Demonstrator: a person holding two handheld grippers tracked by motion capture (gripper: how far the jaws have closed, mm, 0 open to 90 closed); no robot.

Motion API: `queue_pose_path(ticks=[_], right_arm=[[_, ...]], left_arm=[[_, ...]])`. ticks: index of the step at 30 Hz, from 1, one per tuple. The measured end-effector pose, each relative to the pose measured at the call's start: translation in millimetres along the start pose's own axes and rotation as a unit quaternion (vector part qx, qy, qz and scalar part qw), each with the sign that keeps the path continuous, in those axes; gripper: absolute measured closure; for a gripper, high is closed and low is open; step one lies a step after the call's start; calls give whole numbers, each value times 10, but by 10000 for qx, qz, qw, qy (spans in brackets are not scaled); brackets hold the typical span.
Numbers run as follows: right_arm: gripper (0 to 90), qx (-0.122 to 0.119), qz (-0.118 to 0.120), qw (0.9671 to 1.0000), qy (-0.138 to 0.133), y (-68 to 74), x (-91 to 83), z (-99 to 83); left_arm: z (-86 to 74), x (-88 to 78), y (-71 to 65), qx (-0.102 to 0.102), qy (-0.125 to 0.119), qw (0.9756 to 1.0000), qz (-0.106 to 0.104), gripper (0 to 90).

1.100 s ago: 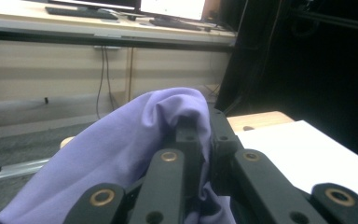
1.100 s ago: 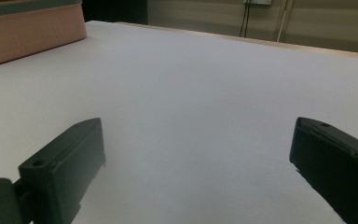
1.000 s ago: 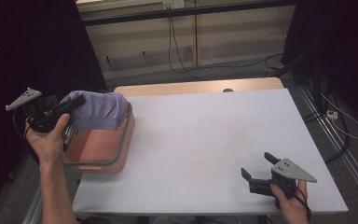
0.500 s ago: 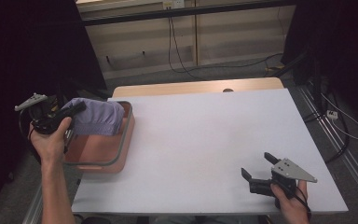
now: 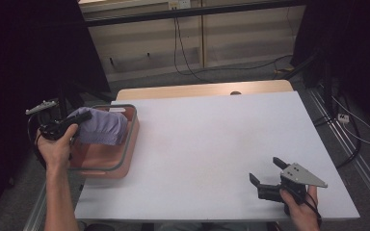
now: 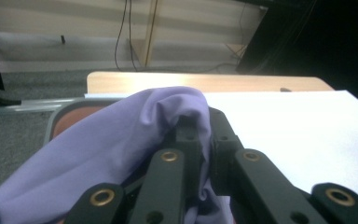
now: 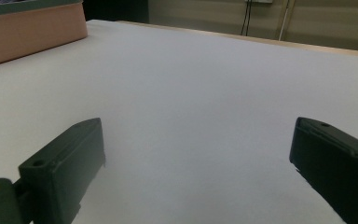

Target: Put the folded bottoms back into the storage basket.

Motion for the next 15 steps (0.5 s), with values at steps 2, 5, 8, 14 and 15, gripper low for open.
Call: queue_pose_path(ticks=[2,5,8,14,15], right_arm=[[30,1,4,10000,11,3,5,-1],[31,-6,18,10000,22,10,13,-3],[31,-11,28,10000,16,18,16,-1],[31,-16,31,10000,29,14,15,-5],[31,-11,31,10000,34,16,17,-6]], left_arm=[[-19,28,11,-35,59,10000,4,860],[-50,81,20,-65,137,9999,28,860],[-92,135,30,-35,275,9996,49,860],[-153,223,47,-34,472,9989,72,860],[-159,232,48,-30,493,9988,55,860]])
Point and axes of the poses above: each handheld gripper's, and its own axes: x roughly forward along the jaws, z roughly out of its top, y roughly to its left, the point moved 6 cm from there along x, roughly forward along the jaws, and after that the axes turned 7 degrees about -x, right-handed, at the moved point
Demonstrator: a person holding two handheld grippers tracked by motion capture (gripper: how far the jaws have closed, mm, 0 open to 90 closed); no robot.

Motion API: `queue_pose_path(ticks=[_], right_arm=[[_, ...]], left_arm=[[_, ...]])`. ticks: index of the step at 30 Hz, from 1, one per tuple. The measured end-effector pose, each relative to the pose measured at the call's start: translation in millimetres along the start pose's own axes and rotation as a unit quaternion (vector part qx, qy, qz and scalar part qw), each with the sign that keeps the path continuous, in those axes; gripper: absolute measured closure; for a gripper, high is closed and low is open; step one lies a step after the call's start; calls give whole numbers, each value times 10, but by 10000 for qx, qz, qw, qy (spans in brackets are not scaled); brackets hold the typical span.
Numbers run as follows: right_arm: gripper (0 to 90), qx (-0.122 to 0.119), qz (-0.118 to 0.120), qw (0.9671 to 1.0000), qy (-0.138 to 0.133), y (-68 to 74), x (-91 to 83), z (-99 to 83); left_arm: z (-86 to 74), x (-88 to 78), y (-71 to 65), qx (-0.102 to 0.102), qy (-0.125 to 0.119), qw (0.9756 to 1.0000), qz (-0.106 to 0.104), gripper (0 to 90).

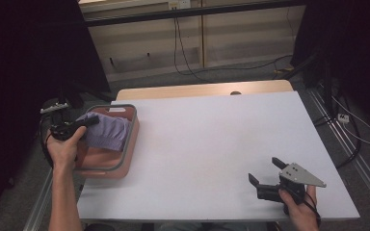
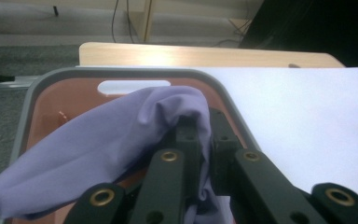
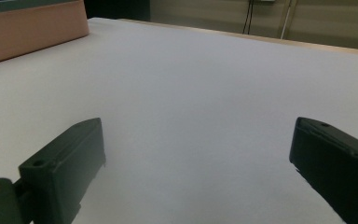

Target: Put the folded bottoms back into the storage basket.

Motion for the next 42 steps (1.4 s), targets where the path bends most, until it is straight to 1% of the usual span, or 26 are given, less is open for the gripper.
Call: queue_pose_path(ticks=[5,6,9,11,13,16,18,21,23,24,26,27,28,30,31,32,33,35,36,37,38,40,42], right_arm=[[31,-18,21,10000,11,10,9,-2],[31,-16,26,10000,13,10,9,-2],[31,-22,23,10000,12,8,11,-1],[31,-6,18,10000,14,4,15,-2],[31,-12,17,10000,19,5,18,-1],[32,-3,31,10000,17,19,14,1],[32,-10,16,10000,29,11,16,-3],[32,7,-3,10000,33,1,22,-5],[31,7,-5,10000,31,0,21,-4],[32,6,-2,10000,31,1,21,-4],[32,2,-2,10000,35,1,23,-5],[31,-2,1,10000,38,1,25,-6],[32,1,3,10000,41,1,27,-6],[32,2,12,10000,43,1,32,-6],[33,-2,10,10000,43,3,36,-6],[33,-4,14,10000,43,6,36,-5],[33,0,13,10000,45,8,35,-5],[33,5,12,10000,45,10,34,-5],[33,5,10,10000,47,8,34,-6],[33,6,7,10000,43,5,33,-6],[33,7,5,10000,42,4,33,-6],[33,1,1,10000,48,3,36,-8],[33,7,2,10000,57,7,41,-8]], left_arm=[[-33,40,11,-38,105,9999,-54,859],[-40,43,10,-88,113,9999,-81,859],[-54,11,-13,-115,173,9997,-95,859],[-58,-19,-50,-145,146,9994,-272,859],[-66,-41,-60,-150,170,9991,-351,859],[-109,-38,-44,-318,143,9979,-543,858],[-155,-18,-25,-304,245,9981,-475,858],[-220,0,11,-203,405,9985,-319,859],[-264,-2,64,-33,555,9984,-47,858],[-285,-2,98,15,638,9979,85,858],[-325,4,139,-79,696,9975,34,858],[-341,10,161,-32,739,9972,71,858],[-359,19,170,-64,796,9968,106,858],[-373,22,166,-23,843,9964,74,859],[-377,15,166,56,872,9961,118,859],[-381,0,164,92,914,9957,105,859],[-382,-16,158,76,928,9956,52,859],[-388,-49,155,151,1015,9947,21,859],[-396,-66,149,143,1078,9940,-80,859],[-399,-75,145,153,1091,9938,-111,859],[-397,-86,139,229,1082,9938,-122,859],[-393,-114,119,266,1126,9931,-193,859],[-392,-120,123,330,1160,9926,-141,859]])
Point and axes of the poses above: each handheld gripper's, and its own axes: x roughly forward along the jaws, z roughly out of its top, y roughly to its left, the point moved 6 cm from there along x, roughly forward along the jaws, and after that the axes turned 7 degrees about -x, right-handed, at the moved point
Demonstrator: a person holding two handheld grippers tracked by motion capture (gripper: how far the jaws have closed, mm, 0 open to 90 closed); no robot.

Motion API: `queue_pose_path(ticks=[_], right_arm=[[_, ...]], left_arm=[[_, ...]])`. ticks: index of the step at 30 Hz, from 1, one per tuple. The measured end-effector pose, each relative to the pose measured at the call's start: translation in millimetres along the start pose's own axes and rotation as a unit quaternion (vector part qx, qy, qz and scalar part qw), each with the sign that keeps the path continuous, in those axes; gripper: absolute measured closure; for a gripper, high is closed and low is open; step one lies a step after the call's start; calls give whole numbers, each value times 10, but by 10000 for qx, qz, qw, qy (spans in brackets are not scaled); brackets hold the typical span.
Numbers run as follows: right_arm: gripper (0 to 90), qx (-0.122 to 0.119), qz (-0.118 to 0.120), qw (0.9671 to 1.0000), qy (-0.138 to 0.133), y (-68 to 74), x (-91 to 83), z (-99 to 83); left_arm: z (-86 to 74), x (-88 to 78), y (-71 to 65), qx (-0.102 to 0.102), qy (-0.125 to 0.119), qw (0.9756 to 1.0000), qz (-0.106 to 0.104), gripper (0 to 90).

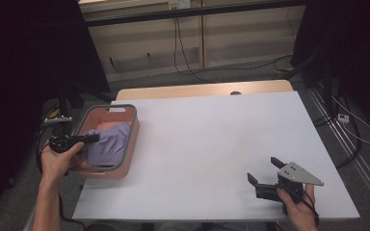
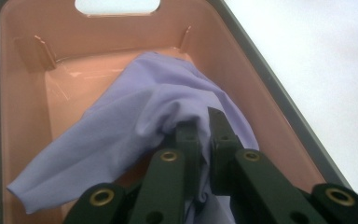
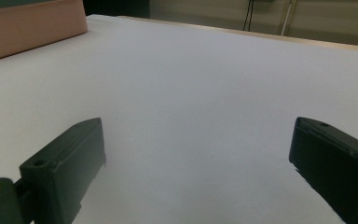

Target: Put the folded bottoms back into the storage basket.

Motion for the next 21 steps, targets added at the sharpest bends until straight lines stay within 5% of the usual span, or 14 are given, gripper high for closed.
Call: queue_pose_path(ticks=[3,8,17,21], right_arm=[[33,-4,4,10000,3,5,0,1],[33,-4,1,10000,-4,-1,-2,0],[32,6,-8,10000,3,-7,7,-4],[27,17,-4,10000,-14,-8,-3,-1]], left_arm=[[-28,61,81,33,151,9993,335,859],[-40,167,178,-93,203,9980,594,858],[51,303,142,-16,303,9970,712,854],[28,278,143,-136,329,9971,676,829]])
Point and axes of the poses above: each handheld gripper's, and its own axes: x roughly forward along the jaws, z roughly out of its top, y roughly to its left, the point moved 6 cm from there along x, roughly forward along the jaws, and after that the axes turned 7 degrees about -x, right-handed, at the moved point
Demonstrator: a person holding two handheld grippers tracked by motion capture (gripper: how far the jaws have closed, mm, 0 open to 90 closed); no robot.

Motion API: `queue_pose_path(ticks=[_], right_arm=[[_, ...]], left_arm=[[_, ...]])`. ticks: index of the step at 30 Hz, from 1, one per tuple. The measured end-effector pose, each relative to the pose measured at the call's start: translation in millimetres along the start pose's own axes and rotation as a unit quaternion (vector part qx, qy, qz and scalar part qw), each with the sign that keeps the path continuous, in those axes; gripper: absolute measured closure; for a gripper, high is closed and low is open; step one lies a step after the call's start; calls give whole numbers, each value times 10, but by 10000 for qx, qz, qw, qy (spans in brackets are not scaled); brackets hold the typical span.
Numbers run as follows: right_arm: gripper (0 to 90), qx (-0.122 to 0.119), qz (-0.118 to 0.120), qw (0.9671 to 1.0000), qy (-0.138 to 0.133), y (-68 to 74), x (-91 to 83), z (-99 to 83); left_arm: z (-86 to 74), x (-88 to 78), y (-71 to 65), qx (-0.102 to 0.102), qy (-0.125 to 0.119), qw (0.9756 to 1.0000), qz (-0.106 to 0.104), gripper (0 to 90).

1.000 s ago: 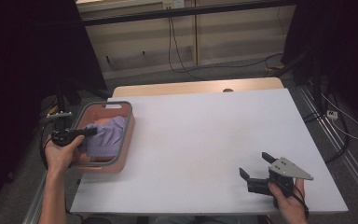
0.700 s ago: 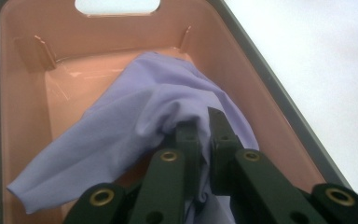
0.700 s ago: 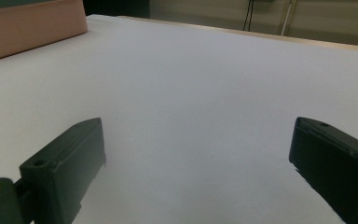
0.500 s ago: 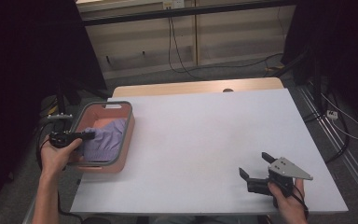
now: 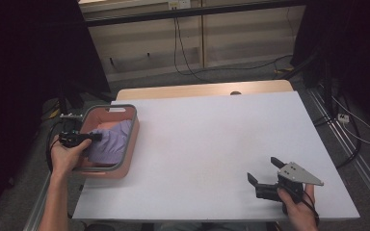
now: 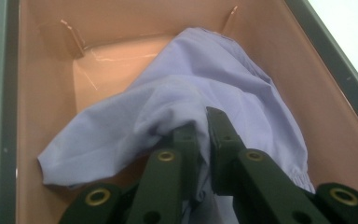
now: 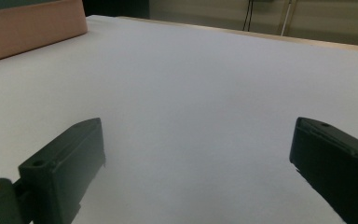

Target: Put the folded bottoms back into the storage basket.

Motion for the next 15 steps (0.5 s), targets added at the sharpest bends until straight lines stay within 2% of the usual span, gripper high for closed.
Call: queue_pose_path(ticks=[3,5,9,11,15], right_arm=[[27,21,-14,10000,5,-13,-1,-4],[28,20,-9,10000,-1,-11,0,-2],[27,23,-7,10000,11,1,12,-2],[27,21,-9,10000,13,2,15,-2],[28,7,-9,10000,4,5,14,0]], left_arm=[[-26,-45,41,-54,-59,10000,42,737],[-36,-90,64,2,-113,9999,115,688],[-9,-199,88,-51,-310,9991,282,586],[27,-249,98,-57,-479,9981,388,505],[107,-313,75,-15,-802,9953,534,409]])
Point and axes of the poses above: each handheld gripper's, and its own axes: x roughly forward along the jaws, z roughly out of its top, y roughly to its left, the point moved 6 cm from there along x, roughly forward along the jaws, and after that the axes turned 7 degrees about -x, right-handed, at the moved point
